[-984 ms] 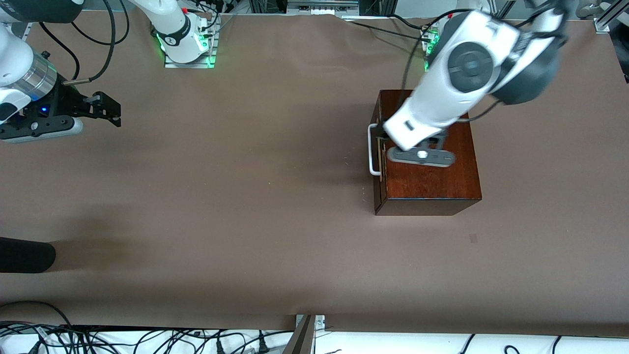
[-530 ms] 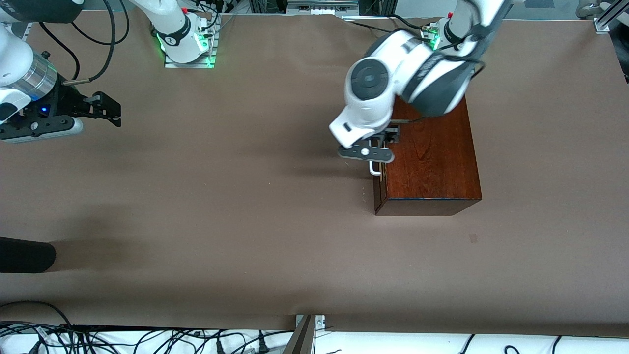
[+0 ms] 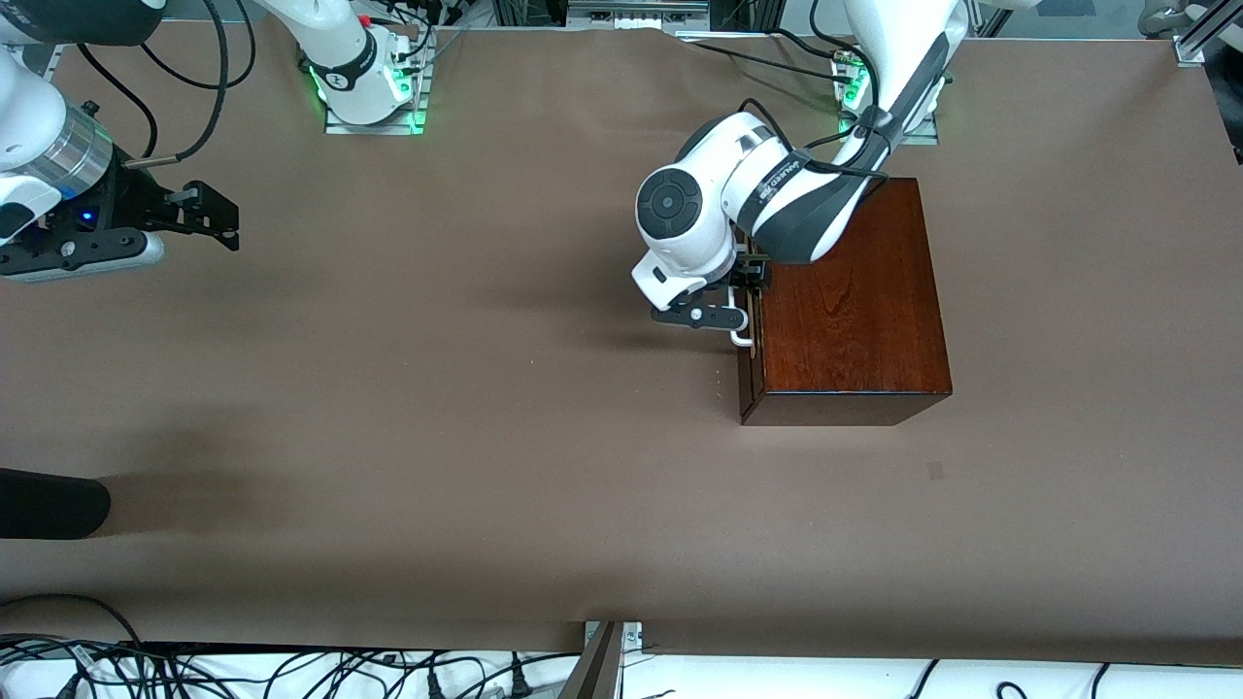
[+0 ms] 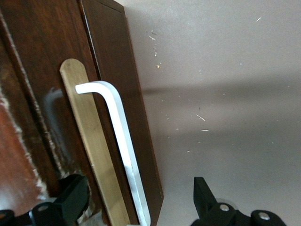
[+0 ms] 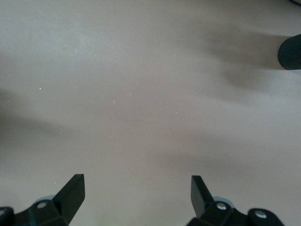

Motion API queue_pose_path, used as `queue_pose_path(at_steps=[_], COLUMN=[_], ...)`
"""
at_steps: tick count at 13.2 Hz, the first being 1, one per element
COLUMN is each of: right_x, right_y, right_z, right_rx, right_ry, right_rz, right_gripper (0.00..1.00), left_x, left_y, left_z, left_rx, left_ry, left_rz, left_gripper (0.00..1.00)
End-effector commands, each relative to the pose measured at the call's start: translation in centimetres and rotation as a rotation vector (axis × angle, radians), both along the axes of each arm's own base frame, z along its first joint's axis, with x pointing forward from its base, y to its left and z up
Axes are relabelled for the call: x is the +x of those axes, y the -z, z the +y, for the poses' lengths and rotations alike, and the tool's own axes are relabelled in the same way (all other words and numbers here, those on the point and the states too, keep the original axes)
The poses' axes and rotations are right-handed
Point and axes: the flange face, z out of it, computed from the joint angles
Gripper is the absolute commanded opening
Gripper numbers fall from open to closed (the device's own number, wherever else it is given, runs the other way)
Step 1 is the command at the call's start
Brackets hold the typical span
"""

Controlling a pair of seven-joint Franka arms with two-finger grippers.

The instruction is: Open drawer, take yellow block, close drawer

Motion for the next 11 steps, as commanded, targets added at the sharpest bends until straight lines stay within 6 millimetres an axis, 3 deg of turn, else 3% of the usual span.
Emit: queue_pose_path(at_steps=[1, 5, 11], right_x=[0.0, 0.0, 0.0], right_y=[-0.5, -0.5, -0.4], right_z=[0.1, 0.1, 0.1], right_rx=[-0.005, -0.004, -0.004], right_ry=[0.007, 0.007, 0.007], right_rz=[-0.008, -0.007, -0.006], right_gripper=[1.00, 1.00, 1.00], left_x=[-0.1, -0.5, -0.7], left_y=[2.0, 3.7, 3.4], left_z=[-0.2, -1.0, -1.5], left_rx=[0.014, 0.047, 0.045], left_ry=[-0.008, 0.014, 0.016], left_rz=[-0.024, -0.051, -0.061], left_gripper=[1.00, 1.00, 1.00])
